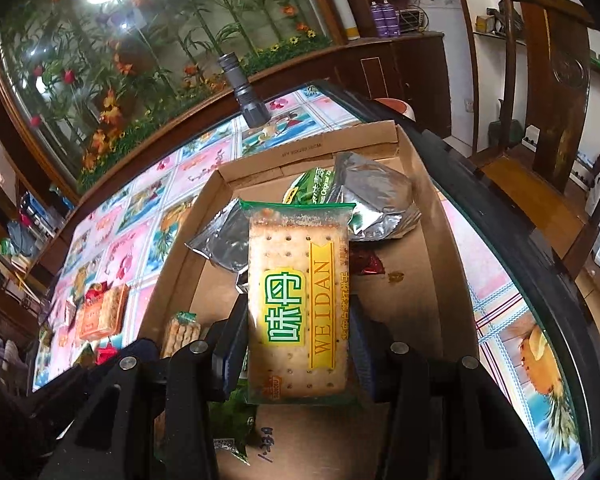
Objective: Organize snacks
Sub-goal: 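Open both grippers to drop the two cracker packs into the box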
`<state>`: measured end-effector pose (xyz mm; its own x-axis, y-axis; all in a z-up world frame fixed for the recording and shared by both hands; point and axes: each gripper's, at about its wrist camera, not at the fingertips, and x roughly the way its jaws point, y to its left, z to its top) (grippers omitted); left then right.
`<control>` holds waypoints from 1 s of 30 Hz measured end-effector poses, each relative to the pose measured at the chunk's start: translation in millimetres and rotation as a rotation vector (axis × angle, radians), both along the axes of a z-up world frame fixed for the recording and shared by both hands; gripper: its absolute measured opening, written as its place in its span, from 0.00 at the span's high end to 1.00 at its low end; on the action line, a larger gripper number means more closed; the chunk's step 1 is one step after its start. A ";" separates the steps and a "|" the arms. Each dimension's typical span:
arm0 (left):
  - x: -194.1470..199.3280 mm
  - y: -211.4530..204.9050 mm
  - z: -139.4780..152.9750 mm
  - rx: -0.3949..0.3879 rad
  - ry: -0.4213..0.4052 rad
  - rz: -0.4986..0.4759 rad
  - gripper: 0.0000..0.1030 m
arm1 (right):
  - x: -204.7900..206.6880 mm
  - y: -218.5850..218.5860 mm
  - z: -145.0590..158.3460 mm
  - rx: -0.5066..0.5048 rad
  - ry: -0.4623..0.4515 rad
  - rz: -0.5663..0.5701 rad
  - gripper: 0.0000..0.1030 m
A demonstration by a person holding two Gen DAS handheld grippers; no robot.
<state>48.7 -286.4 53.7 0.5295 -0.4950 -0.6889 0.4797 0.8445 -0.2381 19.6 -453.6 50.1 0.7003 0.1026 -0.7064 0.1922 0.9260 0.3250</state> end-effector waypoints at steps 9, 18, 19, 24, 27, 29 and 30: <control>-6.0 9.6 6.1 -0.018 0.014 0.016 0.59 | -12.5 -1.1 18.2 0.051 -0.130 0.010 0.50; -11.2 32.8 20.3 -0.042 -0.006 0.055 0.56 | -9.8 6.7 20.5 0.047 -0.154 0.027 0.50; -11.7 36.2 21.3 -0.042 -0.011 0.060 0.56 | -10.0 9.0 21.3 0.039 -0.161 0.031 0.50; -11.4 58.4 25.5 -0.053 -0.017 0.101 0.56 | -9.3 14.7 21.3 0.025 -0.175 0.046 0.50; -10.8 72.7 27.2 -0.060 -0.017 0.126 0.56 | -10.4 15.7 21.2 0.024 -0.184 0.051 0.50; -10.7 80.5 28.1 -0.061 -0.020 0.139 0.56 | -10.0 18.3 21.2 0.018 -0.188 0.058 0.50; -10.9 86.8 28.7 -0.064 -0.023 0.149 0.56 | -10.1 19.0 21.3 0.015 -0.188 0.062 0.50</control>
